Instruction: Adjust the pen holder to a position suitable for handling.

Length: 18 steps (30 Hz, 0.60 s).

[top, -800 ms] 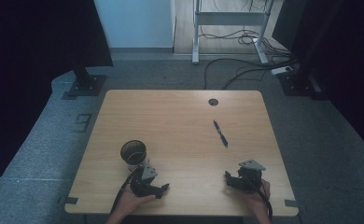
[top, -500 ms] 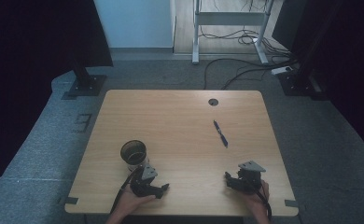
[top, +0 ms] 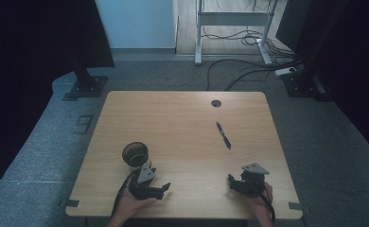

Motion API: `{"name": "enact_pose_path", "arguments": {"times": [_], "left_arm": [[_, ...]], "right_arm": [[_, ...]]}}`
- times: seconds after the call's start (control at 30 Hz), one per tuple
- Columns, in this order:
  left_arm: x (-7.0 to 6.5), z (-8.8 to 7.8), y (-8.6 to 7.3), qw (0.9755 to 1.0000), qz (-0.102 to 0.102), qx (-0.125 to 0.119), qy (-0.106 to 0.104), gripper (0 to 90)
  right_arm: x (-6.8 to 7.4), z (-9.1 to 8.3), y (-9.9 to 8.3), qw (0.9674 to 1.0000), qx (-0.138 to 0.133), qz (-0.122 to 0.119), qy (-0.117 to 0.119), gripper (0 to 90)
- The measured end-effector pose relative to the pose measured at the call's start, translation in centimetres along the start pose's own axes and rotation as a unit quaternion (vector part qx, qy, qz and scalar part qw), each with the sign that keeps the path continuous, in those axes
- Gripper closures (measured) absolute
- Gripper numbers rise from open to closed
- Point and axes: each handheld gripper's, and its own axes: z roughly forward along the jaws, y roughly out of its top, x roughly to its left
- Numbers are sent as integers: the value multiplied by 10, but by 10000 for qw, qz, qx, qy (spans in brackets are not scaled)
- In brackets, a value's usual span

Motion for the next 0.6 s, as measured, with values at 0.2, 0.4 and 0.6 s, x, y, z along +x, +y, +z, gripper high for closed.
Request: {"name": "enact_pose_path", "arguments": {"times": [0.2,0.4,0.6], "left_arm": [[1,-24,9,9989,-56,-467,-39,185],[5,-45,16,9976,-107,-678,-7,180],[12,-60,19,9962,-178,-841,133,177]], "right_arm": [[0,0,0,10000,1,4,2,169],[0,0,0,10000,2,9,-2,168],[0,0,0,10000,2,14,-8,168]]}}
